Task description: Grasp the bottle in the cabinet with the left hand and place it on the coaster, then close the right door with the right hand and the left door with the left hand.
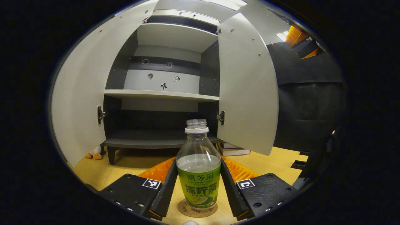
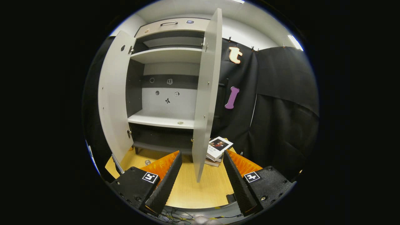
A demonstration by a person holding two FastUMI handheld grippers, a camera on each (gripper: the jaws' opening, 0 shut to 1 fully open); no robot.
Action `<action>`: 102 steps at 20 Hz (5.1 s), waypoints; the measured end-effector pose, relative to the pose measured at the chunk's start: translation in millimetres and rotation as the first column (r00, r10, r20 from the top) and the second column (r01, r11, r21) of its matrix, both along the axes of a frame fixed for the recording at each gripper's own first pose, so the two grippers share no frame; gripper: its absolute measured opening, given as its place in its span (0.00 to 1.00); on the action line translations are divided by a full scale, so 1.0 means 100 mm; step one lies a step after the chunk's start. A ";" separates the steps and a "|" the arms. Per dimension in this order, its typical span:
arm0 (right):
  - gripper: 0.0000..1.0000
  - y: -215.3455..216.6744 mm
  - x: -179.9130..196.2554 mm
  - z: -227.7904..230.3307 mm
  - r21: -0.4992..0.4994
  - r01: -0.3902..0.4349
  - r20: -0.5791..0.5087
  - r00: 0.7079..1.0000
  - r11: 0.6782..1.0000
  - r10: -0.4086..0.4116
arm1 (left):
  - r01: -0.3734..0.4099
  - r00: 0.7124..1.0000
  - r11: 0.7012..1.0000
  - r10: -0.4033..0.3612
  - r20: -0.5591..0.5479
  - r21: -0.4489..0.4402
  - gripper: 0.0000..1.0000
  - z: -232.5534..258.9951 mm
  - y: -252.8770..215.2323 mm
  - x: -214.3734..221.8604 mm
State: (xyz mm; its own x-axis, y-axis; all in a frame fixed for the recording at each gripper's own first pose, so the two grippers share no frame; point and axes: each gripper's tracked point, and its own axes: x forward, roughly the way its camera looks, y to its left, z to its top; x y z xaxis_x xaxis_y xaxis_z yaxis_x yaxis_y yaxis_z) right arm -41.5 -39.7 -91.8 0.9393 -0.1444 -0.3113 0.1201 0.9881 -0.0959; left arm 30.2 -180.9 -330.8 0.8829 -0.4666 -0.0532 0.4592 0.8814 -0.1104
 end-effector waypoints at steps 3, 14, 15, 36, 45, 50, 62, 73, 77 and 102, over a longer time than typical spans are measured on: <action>0.82 0.02 -0.05 -0.03 -0.003 -0.008 -0.011 1.000 1.000 0.008 | -0.005 1.000 1.000 0.005 0.005 0.030 0.78 -0.14 0.02 -0.01; 0.82 -0.03 -0.11 -0.06 0.024 -0.016 -0.019 1.000 1.000 0.016 | -0.028 1.000 0.998 0.027 0.008 0.057 0.96 0.04 0.14 -0.09; 0.82 -0.03 -0.11 -0.04 0.029 -0.018 -0.009 1.000 0.999 0.019 | -0.031 0.999 0.998 0.030 0.025 0.052 0.96 0.18 0.16 -0.09; 0.82 -0.89 0.23 0.67 0.090 0.042 0.259 0.964 0.995 -0.065 | -0.382 0.924 0.922 0.382 0.005 0.065 0.96 2.35 1.92 -0.62; 0.82 -1.64 0.85 0.72 0.129 0.028 0.233 0.971 0.991 -0.058 | -0.511 0.859 0.852 0.510 0.033 0.115 0.96 2.79 2.19 -0.97; 0.82 -1.59 1.24 0.87 0.164 -0.081 0.243 0.969 0.983 0.040 | -0.524 0.851 0.845 0.523 0.043 0.105 0.96 3.01 2.01 -1.02; 0.81 -1.05 1.47 1.01 0.116 -0.245 0.243 0.947 0.963 0.212 | -0.588 0.808 0.802 0.588 0.033 0.102 0.96 3.07 1.87 -1.13; 0.81 0.08 1.57 0.96 0.115 -0.400 0.233 0.901 0.909 0.367 | -0.616 0.788 0.782 0.613 0.059 0.101 0.96 3.08 2.00 -1.30; 0.81 0.39 1.60 0.94 0.129 -0.439 0.239 0.884 0.889 0.401 | -0.613 0.790 0.784 0.611 0.053 0.103 0.96 3.04 2.04 -1.26; 0.81 0.44 0.06 0.50 0.100 -0.291 0.107 0.954 0.952 0.280 | -0.648 0.761 0.751 0.643 0.083 0.126 0.96 2.94 4.04 -0.10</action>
